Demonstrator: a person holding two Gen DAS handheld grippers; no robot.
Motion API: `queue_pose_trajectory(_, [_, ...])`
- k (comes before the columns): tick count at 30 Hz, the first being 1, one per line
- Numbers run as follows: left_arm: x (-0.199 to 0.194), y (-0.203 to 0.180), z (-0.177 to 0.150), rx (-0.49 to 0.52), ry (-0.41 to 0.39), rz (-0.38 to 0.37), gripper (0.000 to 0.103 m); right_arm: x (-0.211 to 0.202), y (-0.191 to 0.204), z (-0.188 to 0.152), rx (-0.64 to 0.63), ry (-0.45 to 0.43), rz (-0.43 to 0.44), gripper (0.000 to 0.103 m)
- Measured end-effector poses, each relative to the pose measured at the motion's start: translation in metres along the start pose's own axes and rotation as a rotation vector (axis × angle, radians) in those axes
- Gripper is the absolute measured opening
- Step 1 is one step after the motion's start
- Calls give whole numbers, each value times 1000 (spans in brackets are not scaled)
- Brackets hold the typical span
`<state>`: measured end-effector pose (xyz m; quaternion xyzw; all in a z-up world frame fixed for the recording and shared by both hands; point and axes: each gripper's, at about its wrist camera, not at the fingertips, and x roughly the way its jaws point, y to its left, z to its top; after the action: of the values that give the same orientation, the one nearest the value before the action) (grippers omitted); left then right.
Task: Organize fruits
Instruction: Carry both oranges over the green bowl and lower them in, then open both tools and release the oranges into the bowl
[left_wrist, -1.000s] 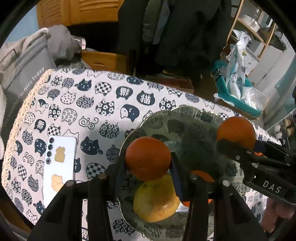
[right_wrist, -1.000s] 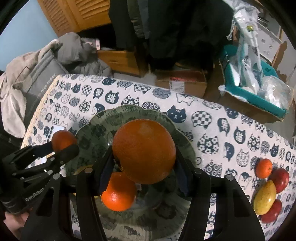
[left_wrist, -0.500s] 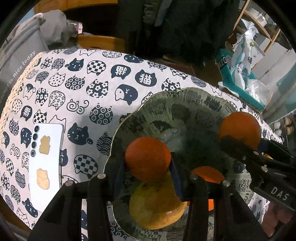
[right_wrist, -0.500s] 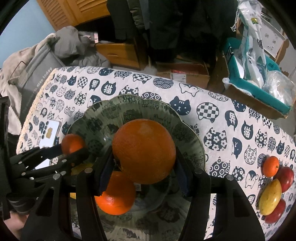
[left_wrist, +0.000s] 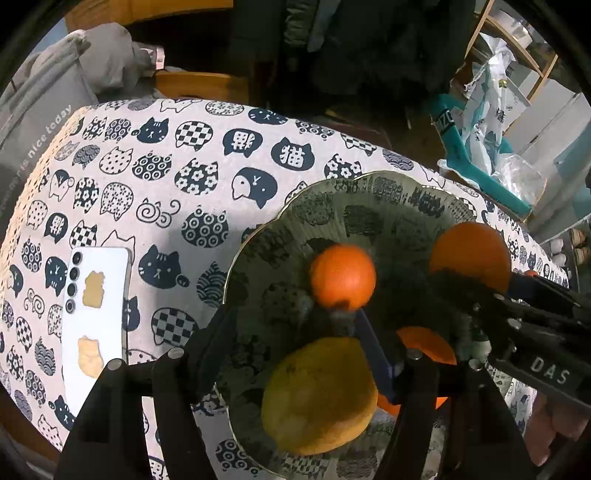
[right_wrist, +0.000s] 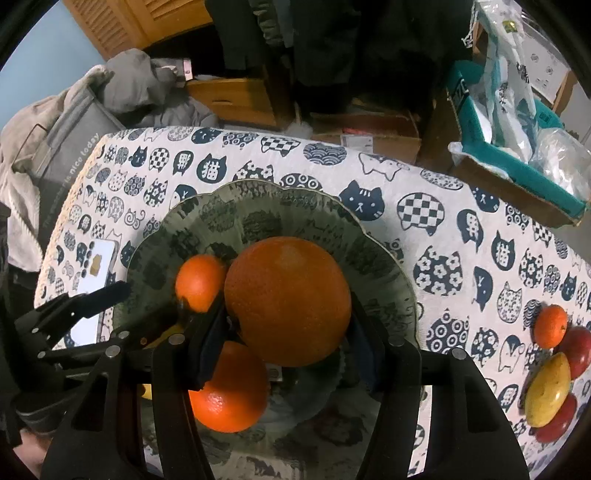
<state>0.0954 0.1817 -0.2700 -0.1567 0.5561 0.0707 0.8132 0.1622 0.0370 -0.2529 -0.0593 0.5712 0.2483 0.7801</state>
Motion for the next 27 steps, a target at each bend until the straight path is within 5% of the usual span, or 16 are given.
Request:
queue_pose_trajectory(20, [-24,14,-6,-32,-35,18,69,26,6,-5,-24,89,-1,63])
queue_pose_trajectory(27, [-34,16,-5,-49,-54,11,69,9,14,2,-39,27,21,73])
